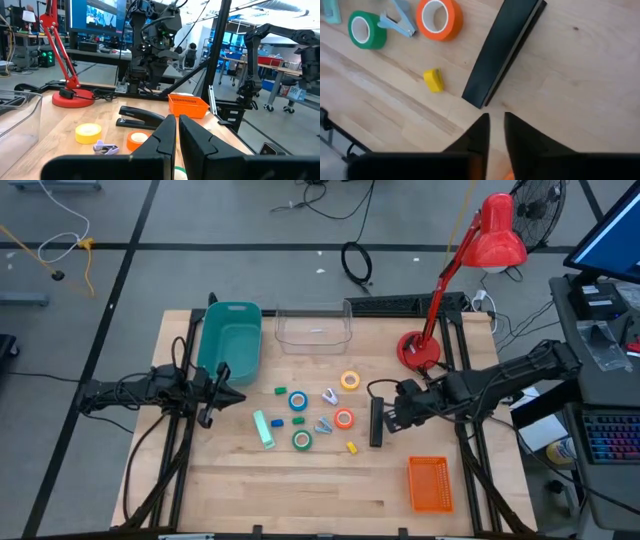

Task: Pick and place Stapler, Stapler remover, tape
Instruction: Put the black stapler into the green bin

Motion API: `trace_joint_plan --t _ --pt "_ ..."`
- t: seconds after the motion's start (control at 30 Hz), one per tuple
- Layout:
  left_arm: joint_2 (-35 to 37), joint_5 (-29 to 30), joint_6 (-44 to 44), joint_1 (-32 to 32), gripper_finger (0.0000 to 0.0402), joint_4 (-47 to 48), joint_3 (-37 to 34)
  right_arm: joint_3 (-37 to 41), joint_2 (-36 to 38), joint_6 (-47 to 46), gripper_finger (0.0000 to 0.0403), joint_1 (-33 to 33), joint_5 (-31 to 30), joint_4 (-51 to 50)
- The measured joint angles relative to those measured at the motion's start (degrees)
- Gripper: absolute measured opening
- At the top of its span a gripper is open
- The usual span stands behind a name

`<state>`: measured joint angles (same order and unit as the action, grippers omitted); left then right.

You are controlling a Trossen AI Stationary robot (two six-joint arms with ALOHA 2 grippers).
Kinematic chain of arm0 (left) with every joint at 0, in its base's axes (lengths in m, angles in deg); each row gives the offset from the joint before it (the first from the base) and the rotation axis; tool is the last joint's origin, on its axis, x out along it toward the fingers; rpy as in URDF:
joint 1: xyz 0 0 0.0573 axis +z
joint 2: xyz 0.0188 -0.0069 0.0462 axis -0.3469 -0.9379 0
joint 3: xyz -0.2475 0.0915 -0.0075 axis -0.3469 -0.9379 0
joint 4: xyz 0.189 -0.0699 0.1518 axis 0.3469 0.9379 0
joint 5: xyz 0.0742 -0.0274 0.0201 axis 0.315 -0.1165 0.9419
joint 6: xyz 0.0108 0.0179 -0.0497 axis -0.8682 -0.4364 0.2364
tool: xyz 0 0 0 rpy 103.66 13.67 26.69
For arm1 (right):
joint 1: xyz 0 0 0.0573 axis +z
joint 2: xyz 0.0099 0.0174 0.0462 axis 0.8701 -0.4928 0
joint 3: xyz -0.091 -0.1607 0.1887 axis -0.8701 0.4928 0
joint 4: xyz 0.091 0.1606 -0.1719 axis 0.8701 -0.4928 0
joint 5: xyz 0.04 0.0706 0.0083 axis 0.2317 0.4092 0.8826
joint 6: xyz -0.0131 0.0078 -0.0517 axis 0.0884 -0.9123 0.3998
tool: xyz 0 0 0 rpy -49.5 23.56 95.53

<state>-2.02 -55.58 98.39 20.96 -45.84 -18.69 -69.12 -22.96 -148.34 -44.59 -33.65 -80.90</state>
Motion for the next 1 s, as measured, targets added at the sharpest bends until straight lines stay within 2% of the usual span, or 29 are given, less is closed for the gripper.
trace_joint_plan --t 0.3,0.47,0.73,0.83,1.0 --pt "0.00 0.02 -0.20 -0.01 0.0024 0.05 0.00 1.84 0.00 -3.00 0.0208 -1.50 3.28 0.91" --pt "0.01 0.02 -0.13 -0.01 0.0024 0.50 0.00 4.46 -0.02 -3.58 0.0262 -2.06 3.66 7.02" --pt "0.00 0.02 -0.15 -0.01 0.0024 0.49 0.00 8.98 0.00 -1.86 0.0286 -2.53 3.90 26.10" --pt "0.00 0.02 0.02 0.01 0.0024 0.50 0.00 9.35 0.00 -2.82 0.0283 -3.59 5.84 25.92" --pt "0.00 -0.20 0.05 0.01 0.0024 0.72 0.00 8.15 -0.11 -5.54 0.0280 -2.59 0.94 18.72"
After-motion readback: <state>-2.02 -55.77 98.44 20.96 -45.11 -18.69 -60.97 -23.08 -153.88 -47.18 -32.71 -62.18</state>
